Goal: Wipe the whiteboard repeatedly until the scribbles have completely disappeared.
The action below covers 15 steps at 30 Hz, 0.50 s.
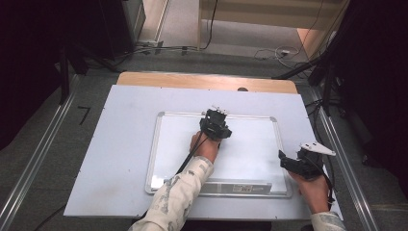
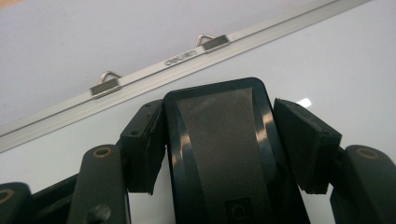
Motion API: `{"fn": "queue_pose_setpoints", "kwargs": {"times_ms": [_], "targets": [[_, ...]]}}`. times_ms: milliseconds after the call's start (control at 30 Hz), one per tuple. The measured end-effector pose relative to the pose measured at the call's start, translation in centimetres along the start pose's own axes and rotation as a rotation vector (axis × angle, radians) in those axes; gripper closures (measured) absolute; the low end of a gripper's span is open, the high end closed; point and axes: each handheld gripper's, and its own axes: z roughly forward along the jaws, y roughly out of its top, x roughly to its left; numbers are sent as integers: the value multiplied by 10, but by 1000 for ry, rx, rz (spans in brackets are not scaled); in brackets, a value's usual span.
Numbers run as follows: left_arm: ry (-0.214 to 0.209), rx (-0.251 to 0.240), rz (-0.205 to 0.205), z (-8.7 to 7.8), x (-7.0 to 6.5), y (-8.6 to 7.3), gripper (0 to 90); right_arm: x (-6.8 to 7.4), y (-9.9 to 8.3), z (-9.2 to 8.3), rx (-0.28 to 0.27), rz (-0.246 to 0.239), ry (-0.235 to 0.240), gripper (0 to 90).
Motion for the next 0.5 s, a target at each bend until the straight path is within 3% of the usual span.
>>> {"fn": "queue_pose_setpoints", "kwargs": {"times_ms": [233, 500], "targets": [[26, 3, -25, -4, 23, -6, 373, 0, 0, 0, 1, -1, -2, 149], [36, 2, -39, -9, 38, -14, 373, 1, 0, 0, 6, 0, -6, 150]]}}
